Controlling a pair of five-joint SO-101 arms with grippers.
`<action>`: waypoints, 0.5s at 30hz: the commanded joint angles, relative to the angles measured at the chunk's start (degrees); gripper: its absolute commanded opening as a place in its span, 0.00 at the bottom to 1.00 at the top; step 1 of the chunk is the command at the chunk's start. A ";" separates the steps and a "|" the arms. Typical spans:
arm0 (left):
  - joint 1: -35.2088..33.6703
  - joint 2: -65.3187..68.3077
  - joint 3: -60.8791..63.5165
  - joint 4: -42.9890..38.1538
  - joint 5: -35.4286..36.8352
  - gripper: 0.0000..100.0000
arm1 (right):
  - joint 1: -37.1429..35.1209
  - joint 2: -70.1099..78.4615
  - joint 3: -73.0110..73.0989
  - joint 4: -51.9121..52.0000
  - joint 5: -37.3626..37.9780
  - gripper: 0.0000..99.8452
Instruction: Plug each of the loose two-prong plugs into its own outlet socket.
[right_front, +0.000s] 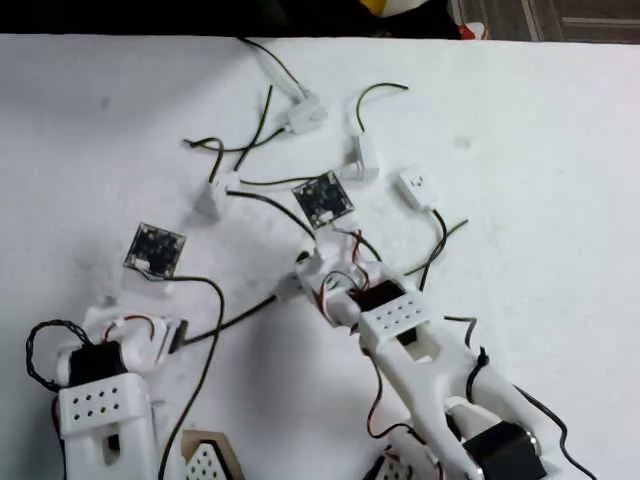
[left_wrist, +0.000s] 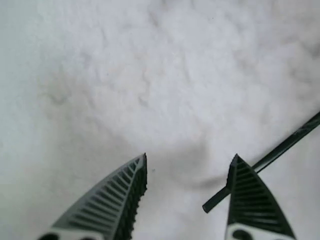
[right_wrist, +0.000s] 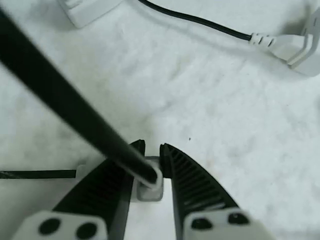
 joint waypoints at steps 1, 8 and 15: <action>-0.57 -0.92 -0.26 -1.32 -0.53 0.26 | 1.27 0.13 -2.11 1.80 0.62 0.02; -0.57 -0.92 -0.18 -1.32 -0.53 0.26 | 0.84 2.24 -2.11 1.98 0.79 0.02; -0.57 -0.92 -0.18 -1.41 -0.62 0.26 | -1.27 7.96 1.93 -6.55 6.68 0.02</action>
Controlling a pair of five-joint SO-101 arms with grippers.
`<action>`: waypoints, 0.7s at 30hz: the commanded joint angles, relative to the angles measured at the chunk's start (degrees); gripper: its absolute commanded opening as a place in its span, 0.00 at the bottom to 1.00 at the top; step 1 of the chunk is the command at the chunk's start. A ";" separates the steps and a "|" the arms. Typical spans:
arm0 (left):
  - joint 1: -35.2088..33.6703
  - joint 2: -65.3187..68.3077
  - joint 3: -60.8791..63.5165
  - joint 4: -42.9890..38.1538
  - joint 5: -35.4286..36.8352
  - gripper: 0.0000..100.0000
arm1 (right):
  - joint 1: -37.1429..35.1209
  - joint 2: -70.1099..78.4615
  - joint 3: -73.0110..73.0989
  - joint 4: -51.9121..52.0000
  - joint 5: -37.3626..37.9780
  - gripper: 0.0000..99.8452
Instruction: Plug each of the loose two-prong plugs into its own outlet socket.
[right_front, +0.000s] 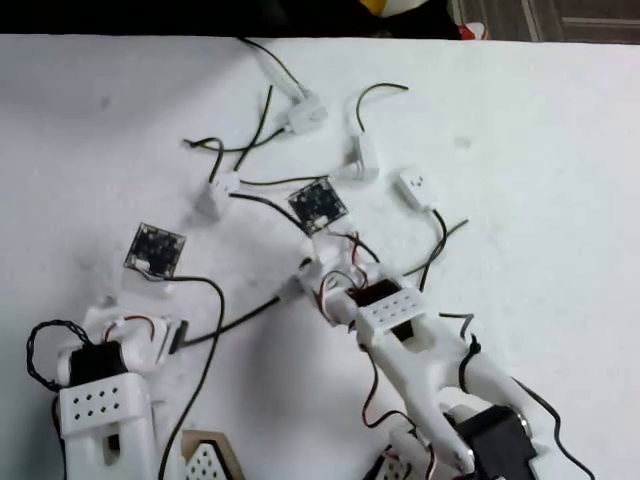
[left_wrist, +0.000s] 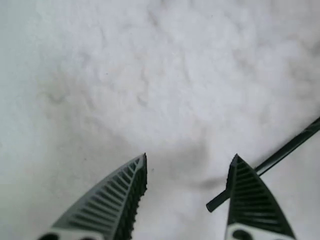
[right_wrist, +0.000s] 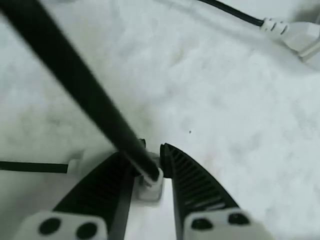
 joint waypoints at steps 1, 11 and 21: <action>-0.57 -0.92 -0.26 -1.41 -0.62 0.26 | -0.92 1.98 1.76 -3.12 1.58 0.02; -0.57 -0.92 -0.18 -1.41 -0.62 0.26 | -1.19 0.22 1.76 2.68 2.81 0.02; -0.57 -0.92 -0.09 -1.41 -0.62 0.26 | -2.33 -9.54 -1.85 12.18 1.05 0.15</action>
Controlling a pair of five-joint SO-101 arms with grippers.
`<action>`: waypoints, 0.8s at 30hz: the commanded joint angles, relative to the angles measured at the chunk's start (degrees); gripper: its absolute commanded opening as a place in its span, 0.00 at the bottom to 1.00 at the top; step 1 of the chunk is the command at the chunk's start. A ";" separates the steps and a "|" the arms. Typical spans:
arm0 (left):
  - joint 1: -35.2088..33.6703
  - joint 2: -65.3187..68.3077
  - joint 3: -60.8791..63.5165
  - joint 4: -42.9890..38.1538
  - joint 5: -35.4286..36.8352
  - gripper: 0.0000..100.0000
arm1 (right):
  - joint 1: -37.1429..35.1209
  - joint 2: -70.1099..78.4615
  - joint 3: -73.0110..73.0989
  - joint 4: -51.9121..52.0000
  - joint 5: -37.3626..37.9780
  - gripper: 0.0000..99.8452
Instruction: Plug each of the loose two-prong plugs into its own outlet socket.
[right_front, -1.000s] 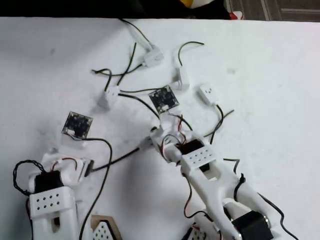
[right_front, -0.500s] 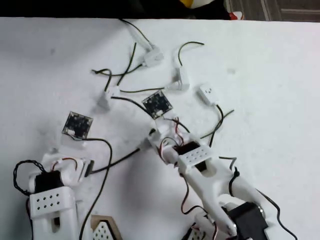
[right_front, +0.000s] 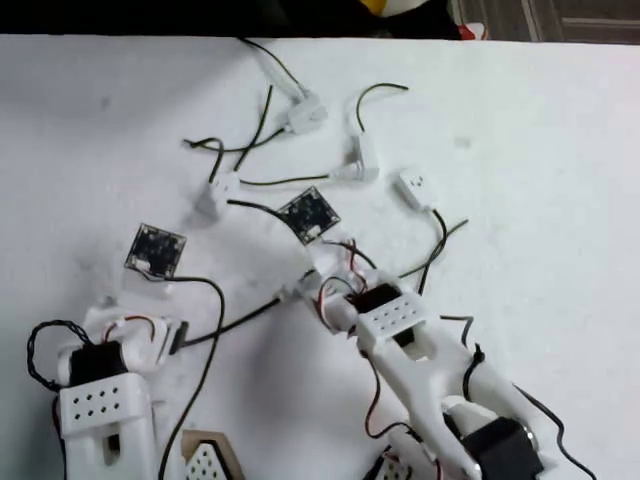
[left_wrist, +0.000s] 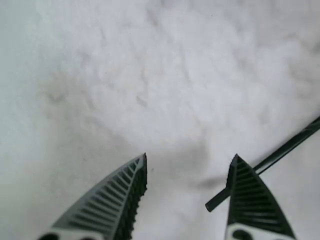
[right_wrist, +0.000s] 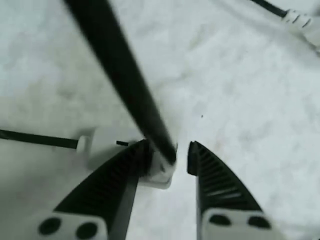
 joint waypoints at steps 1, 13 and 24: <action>-0.57 -0.92 -0.26 -1.41 -0.62 0.26 | -1.45 -5.49 -2.37 4.62 -2.64 0.13; -0.57 -0.92 -0.18 -1.41 -0.62 0.26 | -1.45 -7.16 0.09 5.23 -2.99 0.02; -0.57 -0.92 -0.18 -1.41 -0.62 0.26 | -1.19 0.22 0.35 2.68 -0.79 0.02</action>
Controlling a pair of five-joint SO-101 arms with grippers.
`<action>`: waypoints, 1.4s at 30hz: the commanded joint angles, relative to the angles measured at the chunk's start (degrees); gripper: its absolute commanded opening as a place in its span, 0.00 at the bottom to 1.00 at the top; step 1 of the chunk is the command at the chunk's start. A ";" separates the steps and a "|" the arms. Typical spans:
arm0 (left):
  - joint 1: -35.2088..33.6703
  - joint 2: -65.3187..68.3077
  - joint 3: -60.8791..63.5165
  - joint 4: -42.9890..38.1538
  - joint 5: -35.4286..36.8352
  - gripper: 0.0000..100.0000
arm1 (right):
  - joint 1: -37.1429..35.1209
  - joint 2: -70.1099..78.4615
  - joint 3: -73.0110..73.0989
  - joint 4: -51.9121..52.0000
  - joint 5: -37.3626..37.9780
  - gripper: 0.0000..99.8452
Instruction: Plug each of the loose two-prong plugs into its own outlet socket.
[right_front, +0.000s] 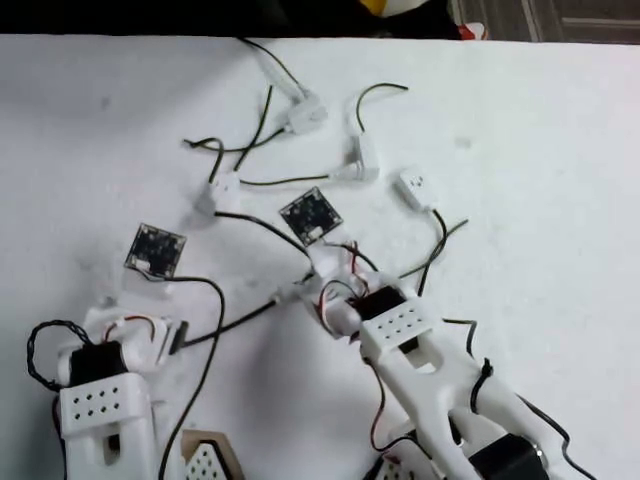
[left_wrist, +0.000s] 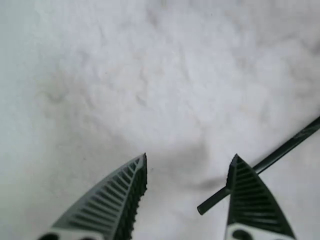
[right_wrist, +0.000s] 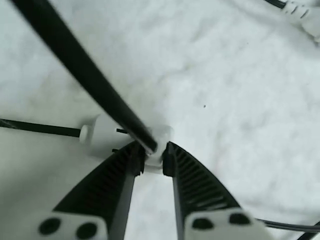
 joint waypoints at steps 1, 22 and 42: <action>-0.57 -0.92 -0.18 -1.41 -0.62 0.26 | -0.22 1.36 -0.26 -1.10 0.88 0.02; -0.57 -0.92 -0.18 -1.41 -0.62 0.26 | 0.40 13.05 -29.19 -0.57 0.53 0.13; -0.57 -0.92 -0.09 -1.41 -0.62 0.26 | 25.10 12.35 -37.80 14.46 8.97 0.18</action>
